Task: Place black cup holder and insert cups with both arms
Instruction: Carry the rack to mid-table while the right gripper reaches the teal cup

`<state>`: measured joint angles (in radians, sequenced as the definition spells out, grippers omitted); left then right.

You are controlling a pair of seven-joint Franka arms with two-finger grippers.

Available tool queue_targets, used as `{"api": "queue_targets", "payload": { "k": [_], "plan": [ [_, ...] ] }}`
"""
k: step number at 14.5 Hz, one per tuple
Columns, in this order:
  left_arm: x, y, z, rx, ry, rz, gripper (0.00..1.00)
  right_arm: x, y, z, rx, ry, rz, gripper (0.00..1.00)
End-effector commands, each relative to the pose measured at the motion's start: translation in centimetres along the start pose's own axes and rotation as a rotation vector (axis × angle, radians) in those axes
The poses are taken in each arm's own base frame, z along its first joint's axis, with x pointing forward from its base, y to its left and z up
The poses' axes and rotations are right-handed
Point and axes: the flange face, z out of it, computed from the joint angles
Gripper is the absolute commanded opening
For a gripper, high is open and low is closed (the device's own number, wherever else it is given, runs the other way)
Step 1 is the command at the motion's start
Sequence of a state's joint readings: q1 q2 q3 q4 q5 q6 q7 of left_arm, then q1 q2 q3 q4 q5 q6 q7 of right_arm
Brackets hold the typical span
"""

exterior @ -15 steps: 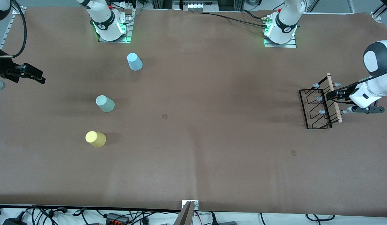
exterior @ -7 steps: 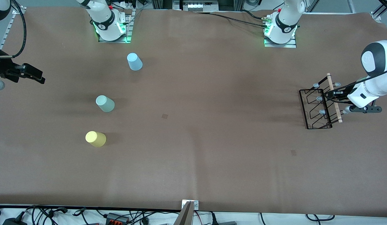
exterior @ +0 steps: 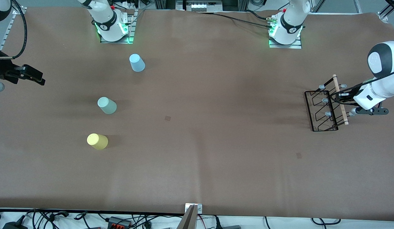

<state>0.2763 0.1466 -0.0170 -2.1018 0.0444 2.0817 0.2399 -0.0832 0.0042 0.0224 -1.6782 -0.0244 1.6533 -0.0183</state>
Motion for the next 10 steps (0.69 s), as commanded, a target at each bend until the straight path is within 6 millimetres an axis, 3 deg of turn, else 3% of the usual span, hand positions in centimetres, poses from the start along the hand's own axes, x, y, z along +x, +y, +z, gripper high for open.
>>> {"api": "queue_targets", "payload": {
  "k": [1,7,10],
  "plan": [
    [-1.0,0.4,-0.4,0.009,-0.004,0.015,0.15,-0.3,0.3,-0.3,-0.017,0.007,-0.015,1.0],
    [-0.9,0.6,-0.9,0.008,-0.015,0.03,0.01,-0.3,-0.1,0.0,-0.016,0.003,-0.015,1.0],
    [-0.3,1.8,-2.8,-0.01,-0.031,0.032,0.01,-0.1,-0.6,1.0,-0.017,-0.012,-0.017,1.0]
  ]
}}
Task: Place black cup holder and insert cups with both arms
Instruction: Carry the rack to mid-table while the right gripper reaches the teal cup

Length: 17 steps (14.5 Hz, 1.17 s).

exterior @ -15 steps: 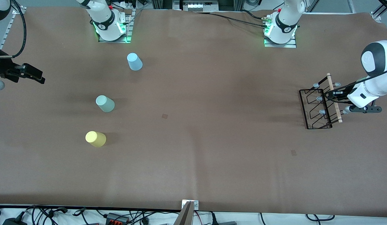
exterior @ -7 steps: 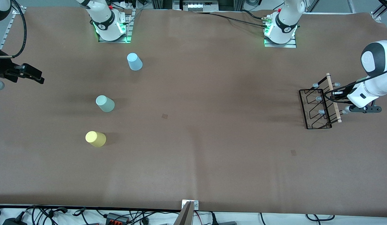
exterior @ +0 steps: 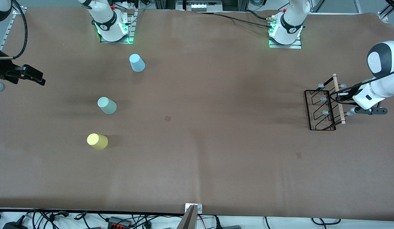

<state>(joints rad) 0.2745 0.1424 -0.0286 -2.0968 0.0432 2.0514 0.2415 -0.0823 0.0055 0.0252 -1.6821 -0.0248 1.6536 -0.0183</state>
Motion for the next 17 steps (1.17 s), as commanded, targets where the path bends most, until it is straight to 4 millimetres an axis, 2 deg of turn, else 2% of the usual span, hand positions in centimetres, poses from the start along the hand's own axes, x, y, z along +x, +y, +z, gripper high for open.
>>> {"api": "queue_targets", "payload": {
  "k": [1,4,7,8,11,13,15,17],
  "plan": [
    [0.1,1.6,-4.2,-0.022,-0.015,0.0,0.01,0.2,-0.6,1.7,-0.015,-0.022,-0.015,1.0],
    [1.4,6.0,-9.2,-0.026,-0.042,-0.03,0.01,0.8,-2.2,3.6,-0.015,-0.04,-0.043,1.0],
    [2.2,10.2,-12.0,-0.024,-0.049,-0.016,0.01,1.1,-2.9,5.9,-0.015,-0.061,-0.055,1.0],
    [2.5,12.1,-12.9,-0.033,-0.041,0.005,0.01,1.1,-3.1,7.2,-0.015,-0.085,-0.059,1.0],
    [2.8,20.0,-15.1,-0.032,-0.002,0.044,0.01,0.8,-4.4,11.5,-0.018,-0.158,-0.067,1.0],
    [2.5,24.1,-14.8,-0.029,-0.016,0.073,0.01,1.1,-7.3,14.9,-0.039,-0.22,0.009,1.0],
    [2.0,29.4,-14.8,-0.026,-0.017,0.029,0.01,1.5,-9.3,18.0,-0.054,-0.268,0.019,1.0],
    [1.8,34.1,-14.1,-0.026,-0.027,0.003,0.0,2.1,-10.5,20.5,-0.056,-0.277,-0.001,1.0]
  ]
}}
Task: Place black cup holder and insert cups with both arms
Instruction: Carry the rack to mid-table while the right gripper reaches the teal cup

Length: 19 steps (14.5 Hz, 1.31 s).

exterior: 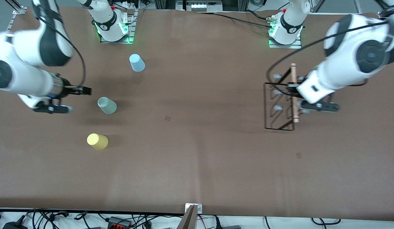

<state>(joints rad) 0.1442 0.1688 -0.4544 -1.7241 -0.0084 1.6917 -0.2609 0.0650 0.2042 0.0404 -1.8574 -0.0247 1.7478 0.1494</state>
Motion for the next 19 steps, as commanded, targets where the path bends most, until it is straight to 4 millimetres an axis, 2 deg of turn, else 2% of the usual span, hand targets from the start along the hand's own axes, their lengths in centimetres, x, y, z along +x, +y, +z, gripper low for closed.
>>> {"api": "queue_targets", "payload": {
  "k": [1,3,6,7,8,9,11,13,18,19],
  "plan": [
    [0.2,6.0,0.0,-0.014,-0.022,-0.008,0.0,1.7,-0.6,2.9,-0.017,-0.012,0.008,1.0],
    [0.3,9.9,1.2,-0.02,-0.038,-0.009,0.0,2.5,-0.7,5.5,-0.016,-0.019,0.004,1.0],
    [1.0,14.0,3.5,-0.067,-0.092,-0.041,0.0,3.0,-0.9,9.2,-0.015,-0.043,-0.032,1.0],
    [1.1,15.0,4.3,-0.079,-0.112,-0.058,0.0,3.3,-0.6,10.0,-0.007,-0.049,-0.038,1.0],
    [0.6,17.7,5.0,-0.074,-0.122,-0.045,0.0,3.6,0.0,10.4,-0.003,-0.048,-0.033,1.0],
    [0.5,19.3,5.6,-0.075,-0.128,-0.05,0.0,4.0,0.6,10.8,0.002,-0.046,-0.023,1.0],
    [1.2,21.2,6.6,-0.088,-0.138,-0.1,0.0,5.0,1.0,12.1,0.011,-0.029,-0.012,1.0],
    [0.8,23.9,7.3,-0.108,-0.106,-0.109,0.0,5.5,2.2,13.6,0.03,-0.04,0.017,1.0],
    [-0.7,29.0,9.5,-0.133,-0.054,-0.066,0.0,5.4,1.8,13.8,0.116,-0.061,0.06,1.0],
    [-0.9,29.5,9.6,-0.134,-0.039,-0.057,0.0,5.4,1.8,13.8,0.116,-0.059,0.06,1.0]
  ]
}}
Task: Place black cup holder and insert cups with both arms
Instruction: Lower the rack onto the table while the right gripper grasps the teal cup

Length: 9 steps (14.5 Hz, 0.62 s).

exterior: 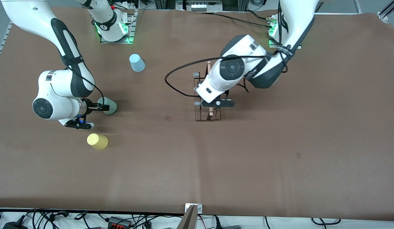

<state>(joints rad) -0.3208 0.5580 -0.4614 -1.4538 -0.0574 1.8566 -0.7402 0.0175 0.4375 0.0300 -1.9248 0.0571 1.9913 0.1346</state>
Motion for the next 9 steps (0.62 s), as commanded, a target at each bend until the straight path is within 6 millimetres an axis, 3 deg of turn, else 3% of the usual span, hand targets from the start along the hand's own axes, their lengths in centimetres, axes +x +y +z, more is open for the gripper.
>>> {"api": "queue_targets", "payload": {
  "k": [1,5,7,9],
  "plan": [
    [-0.4,2.0,-0.3,-0.01,0.036,0.013,0.0,-0.3,0.1,-0.4,0.025,0.008,-0.011,1.0],
    [-0.7,2.6,0.3,-0.003,0.047,0.024,0.0,-2.4,-0.5,-2.5,0.021,0.046,-0.04,1.0],
    [-0.5,2.5,0.5,0.02,0.064,0.026,0.0,-3.0,-0.2,-1.7,0.023,0.069,-0.038,1.0],
    [-0.4,2.4,0.9,0.021,0.059,-0.006,0.0,-3.3,-0.1,0.4,0.026,0.127,-0.036,1.0]
  ]
}}
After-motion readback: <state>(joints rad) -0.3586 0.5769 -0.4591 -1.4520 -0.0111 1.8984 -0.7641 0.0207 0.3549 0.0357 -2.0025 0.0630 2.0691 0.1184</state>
